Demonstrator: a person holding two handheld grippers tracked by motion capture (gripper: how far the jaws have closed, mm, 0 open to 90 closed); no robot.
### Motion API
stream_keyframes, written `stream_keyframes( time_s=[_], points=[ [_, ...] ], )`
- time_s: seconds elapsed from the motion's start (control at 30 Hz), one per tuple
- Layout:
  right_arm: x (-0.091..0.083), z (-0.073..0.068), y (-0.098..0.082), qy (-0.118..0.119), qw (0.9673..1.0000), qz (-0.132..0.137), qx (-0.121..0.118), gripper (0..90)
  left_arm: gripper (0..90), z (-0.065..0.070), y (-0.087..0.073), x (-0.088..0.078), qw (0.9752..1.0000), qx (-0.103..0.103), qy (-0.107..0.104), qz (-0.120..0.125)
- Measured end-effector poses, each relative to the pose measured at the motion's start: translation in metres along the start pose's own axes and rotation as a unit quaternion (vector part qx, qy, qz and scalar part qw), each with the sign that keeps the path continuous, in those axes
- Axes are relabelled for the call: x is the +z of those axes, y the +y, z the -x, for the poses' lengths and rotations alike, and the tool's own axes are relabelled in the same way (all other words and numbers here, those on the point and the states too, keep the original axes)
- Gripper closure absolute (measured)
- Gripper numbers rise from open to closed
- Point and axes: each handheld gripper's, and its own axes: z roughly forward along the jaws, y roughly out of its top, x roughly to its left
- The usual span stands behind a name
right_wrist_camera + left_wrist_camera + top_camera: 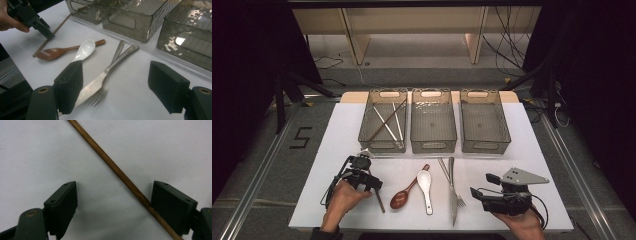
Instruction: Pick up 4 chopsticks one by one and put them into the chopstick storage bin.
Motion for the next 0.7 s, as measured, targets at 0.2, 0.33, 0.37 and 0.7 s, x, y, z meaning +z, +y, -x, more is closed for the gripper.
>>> stream_keyframes(
  time_s=[0.2, 0.33, 0.37, 0.7],
  points=[
    [-0.001, 0.0, 0.0, 0.0, 1.0, 0.0, 0.001, 29.3, 31.4, -0.006, -0.003, -0.004, 0.9999, 0.008, -0.001, -0.008],
    [-0.002, 0.0, 0.001, -0.002, 1.0, 0.002, 0.001, 29.4, 40.3, -0.011, -0.006, -0.006, 0.9999, 0.011, -0.003, -0.013],
    [-0.002, 0.0, 0.001, -0.002, 1.0, 0.002, 0.001, 29.4, 42.0, -0.013, -0.007, -0.007, 0.9998, 0.011, -0.004, -0.015],
    [-0.002, 0.001, 0.001, -0.002, 1.0, 0.002, 0.0, 29.5, 63.3, -0.029, -0.013, -0.012, 0.9995, 0.006, -0.012, -0.029]
  ],
)
